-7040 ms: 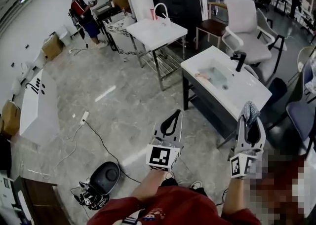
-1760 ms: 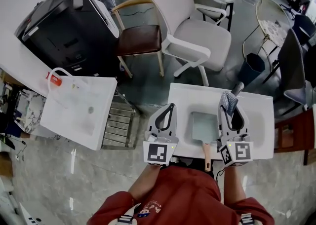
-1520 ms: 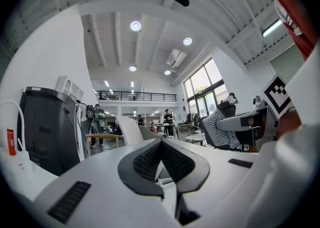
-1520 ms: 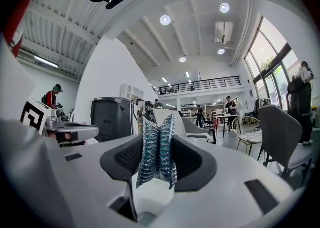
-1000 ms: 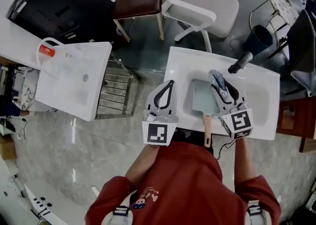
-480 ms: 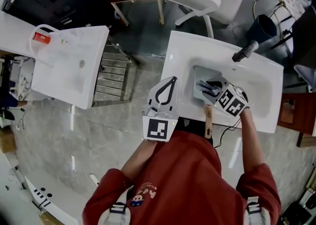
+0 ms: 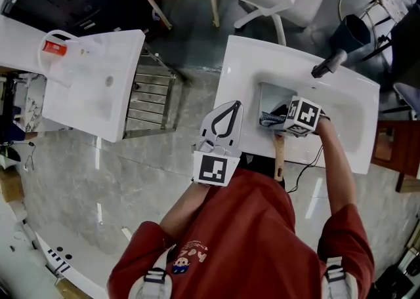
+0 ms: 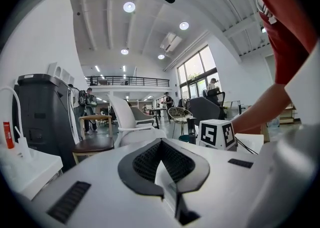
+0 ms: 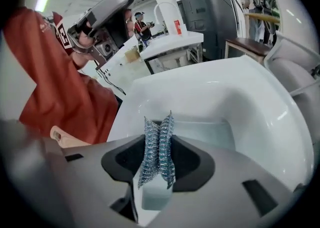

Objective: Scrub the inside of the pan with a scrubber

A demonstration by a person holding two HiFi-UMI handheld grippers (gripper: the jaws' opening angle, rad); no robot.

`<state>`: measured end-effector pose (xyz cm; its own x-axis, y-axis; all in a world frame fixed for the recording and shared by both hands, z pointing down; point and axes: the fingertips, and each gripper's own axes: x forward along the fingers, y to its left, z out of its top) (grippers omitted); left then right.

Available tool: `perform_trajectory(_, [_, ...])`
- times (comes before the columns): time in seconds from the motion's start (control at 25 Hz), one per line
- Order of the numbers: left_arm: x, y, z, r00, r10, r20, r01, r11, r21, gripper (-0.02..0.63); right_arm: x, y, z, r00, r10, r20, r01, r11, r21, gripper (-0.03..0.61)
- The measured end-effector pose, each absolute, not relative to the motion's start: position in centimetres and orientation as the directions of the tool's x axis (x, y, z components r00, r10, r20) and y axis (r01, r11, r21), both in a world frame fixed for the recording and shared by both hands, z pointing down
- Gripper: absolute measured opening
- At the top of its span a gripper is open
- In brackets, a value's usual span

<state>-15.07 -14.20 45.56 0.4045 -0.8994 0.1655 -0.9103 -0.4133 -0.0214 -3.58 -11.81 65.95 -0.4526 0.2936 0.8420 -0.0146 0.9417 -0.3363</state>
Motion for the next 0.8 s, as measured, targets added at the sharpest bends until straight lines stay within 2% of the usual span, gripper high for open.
perform_trajectory(0.32, [-15.5, -14.2, 46.6, 0.401, -0.893, 0.203, -0.909, -0.416, -0.032, 0.011, -3.9, -11.5, 67.3, -0.43, 0.488, 0.76, -0.005, 0.84, -0.542, 0.153])
perform_trajectory(0.8, [-15.0, -15.1, 46.8, 0.414, -0.887, 0.205, -0.905, -0.425, -0.013, 0.011, -4.4, -11.6, 67.3, -0.424, 0.485, 0.764, 0.015, 0.848, -0.53, 0.152])
